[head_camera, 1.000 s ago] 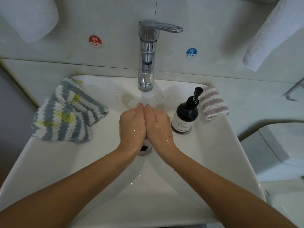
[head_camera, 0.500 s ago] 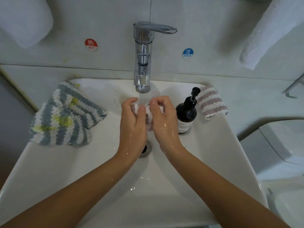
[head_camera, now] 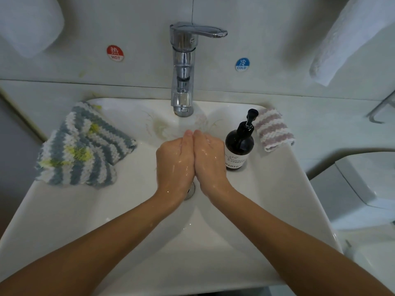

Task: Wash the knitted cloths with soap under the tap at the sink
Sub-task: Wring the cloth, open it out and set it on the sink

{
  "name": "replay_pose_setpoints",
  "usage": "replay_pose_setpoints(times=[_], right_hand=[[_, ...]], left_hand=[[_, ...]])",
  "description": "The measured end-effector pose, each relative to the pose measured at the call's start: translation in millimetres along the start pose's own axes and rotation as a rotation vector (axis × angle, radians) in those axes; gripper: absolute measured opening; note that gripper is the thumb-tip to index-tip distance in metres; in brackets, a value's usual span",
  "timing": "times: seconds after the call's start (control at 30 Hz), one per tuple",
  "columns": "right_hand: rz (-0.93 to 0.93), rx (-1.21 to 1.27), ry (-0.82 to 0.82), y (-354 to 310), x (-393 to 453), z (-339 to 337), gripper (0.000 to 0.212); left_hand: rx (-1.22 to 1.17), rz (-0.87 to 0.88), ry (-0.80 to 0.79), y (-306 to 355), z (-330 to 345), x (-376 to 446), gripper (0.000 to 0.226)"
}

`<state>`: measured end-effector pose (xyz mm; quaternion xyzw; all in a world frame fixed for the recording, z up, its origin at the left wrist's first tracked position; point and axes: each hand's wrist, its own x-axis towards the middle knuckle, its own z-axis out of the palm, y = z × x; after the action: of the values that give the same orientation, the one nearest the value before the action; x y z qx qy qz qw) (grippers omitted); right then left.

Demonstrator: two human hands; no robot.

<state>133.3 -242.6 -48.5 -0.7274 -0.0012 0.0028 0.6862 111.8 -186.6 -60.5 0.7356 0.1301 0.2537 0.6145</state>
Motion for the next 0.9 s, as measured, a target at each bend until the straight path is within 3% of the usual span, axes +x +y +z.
replay_pose_setpoints(times=[0.23,0.37,0.6,0.73,0.8,0.9], right_hand=[[-0.075,-0.085,-0.008,-1.6,-4.9,0.1,0.047],[-0.152,-0.179,-0.077,-17.8,-7.5,-15.8,0.048],[-0.289,-0.277,-0.218,-33.6,-8.8,-54.0,0.003],[-0.487,-0.311,-0.152,-42.9,-3.6,-64.3,0.019],[-0.568,-0.323,-0.147,-50.1,-1.4,-64.8,0.024],[-0.597,-0.348,-0.269,-63.8,0.3,-61.9,0.028]], left_hand=[[-0.008,0.007,-0.029,0.2,-4.5,-1.6,0.046],[0.068,0.056,-0.129,7.5,-19.7,6.5,0.046],[0.178,-0.141,-0.271,26.6,-52.0,19.7,0.040],[0.225,-0.213,-0.309,30.7,-67.5,18.3,0.025],[0.280,-0.193,-0.404,31.3,-76.4,18.4,0.023],[0.427,-0.065,-0.575,35.6,-87.0,19.7,0.039]])
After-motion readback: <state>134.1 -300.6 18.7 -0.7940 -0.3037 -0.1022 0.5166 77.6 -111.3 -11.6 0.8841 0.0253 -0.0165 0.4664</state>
